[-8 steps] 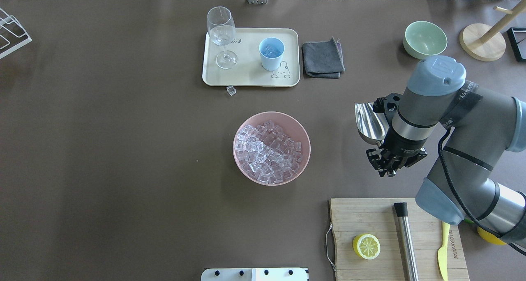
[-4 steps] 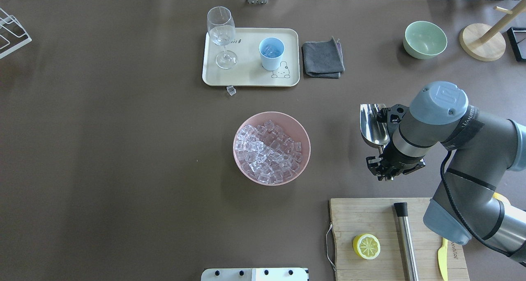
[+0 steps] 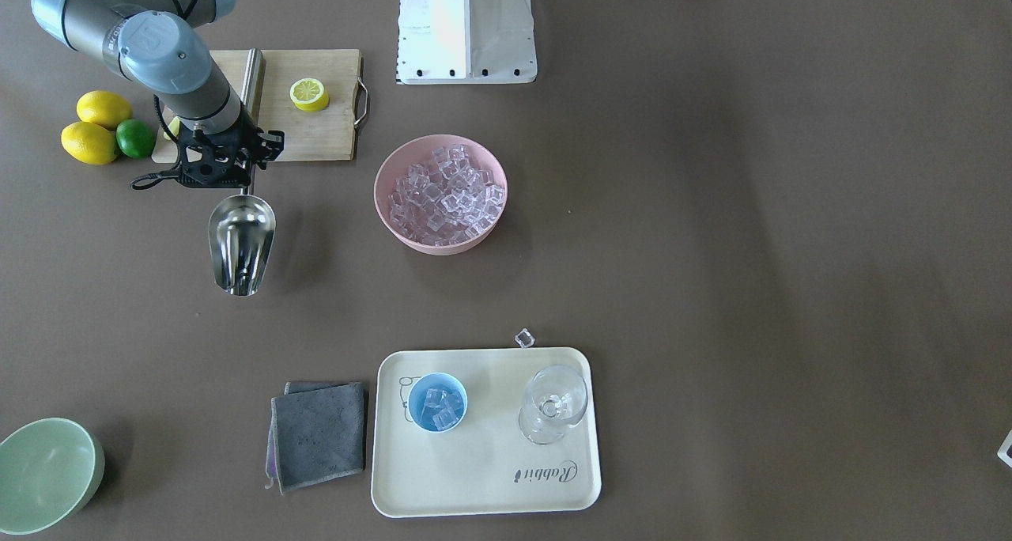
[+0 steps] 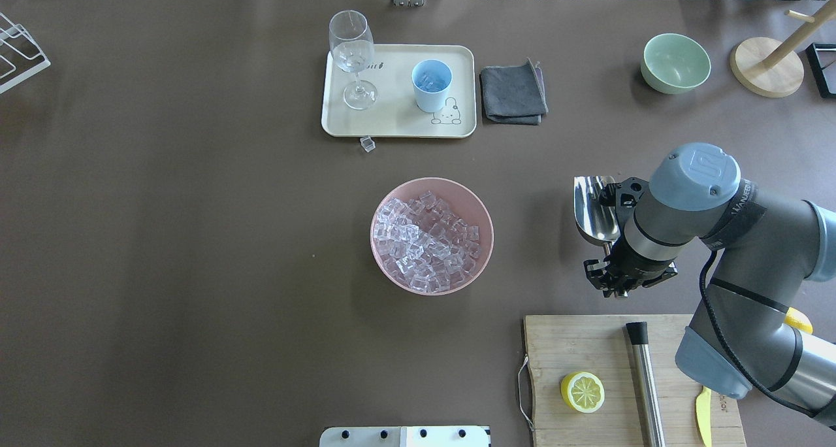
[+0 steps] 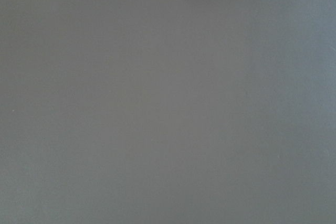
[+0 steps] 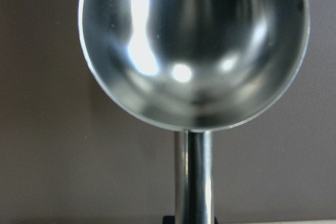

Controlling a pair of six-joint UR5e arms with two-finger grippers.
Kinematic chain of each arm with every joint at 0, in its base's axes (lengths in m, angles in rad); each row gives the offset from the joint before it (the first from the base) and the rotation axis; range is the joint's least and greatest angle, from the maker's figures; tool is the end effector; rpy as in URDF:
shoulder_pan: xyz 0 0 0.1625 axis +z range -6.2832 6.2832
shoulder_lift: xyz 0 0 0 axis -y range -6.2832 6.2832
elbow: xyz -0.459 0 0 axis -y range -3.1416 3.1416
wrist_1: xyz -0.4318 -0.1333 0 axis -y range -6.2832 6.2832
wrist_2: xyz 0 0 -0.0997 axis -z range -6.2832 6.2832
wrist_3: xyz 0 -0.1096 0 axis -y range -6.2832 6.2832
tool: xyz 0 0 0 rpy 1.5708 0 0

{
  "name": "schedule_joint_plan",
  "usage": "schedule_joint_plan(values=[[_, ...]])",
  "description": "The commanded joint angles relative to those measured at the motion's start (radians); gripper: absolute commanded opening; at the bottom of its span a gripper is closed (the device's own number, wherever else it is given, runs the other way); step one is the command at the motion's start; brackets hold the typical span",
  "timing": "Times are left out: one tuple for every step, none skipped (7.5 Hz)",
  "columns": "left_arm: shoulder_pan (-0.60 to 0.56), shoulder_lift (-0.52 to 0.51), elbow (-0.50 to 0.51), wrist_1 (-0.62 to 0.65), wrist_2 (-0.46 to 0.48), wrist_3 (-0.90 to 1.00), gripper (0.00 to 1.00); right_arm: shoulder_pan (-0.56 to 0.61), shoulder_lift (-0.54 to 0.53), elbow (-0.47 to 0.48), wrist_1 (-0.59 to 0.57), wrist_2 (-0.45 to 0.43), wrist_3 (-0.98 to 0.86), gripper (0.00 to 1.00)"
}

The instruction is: Put ice in cup with scoop

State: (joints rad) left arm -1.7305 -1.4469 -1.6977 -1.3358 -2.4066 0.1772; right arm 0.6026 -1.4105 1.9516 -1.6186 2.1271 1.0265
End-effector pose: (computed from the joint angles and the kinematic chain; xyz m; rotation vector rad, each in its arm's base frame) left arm -0.1237 -0.4411 0.7111 -0.0757 0.8567 -0.0805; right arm -0.4312 -0.3882 0.4280 -0.1970 -0.6988 -0.0815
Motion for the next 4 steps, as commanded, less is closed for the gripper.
schedule_joint_plan(values=[[0.003, 0.005, -0.033, 0.015, 0.006, -0.119, 0.99, -0.003, 0.001, -0.01, 0.0, 0.001, -0.006, 0.0], [0.008, 0.01, -0.037, 0.015, 0.027, -0.116, 0.99, -0.004, 0.001, -0.011, 0.0, -0.001, -0.008, 0.0], [0.006, 0.011, -0.036, 0.015, 0.027, -0.116, 0.98, -0.004, 0.007, -0.017, 0.0, -0.001, -0.009, 0.0], [0.002, 0.011, -0.037, 0.015, 0.027, -0.116, 0.99, -0.004, 0.01, -0.019, 0.0, -0.001, -0.009, 0.0]])
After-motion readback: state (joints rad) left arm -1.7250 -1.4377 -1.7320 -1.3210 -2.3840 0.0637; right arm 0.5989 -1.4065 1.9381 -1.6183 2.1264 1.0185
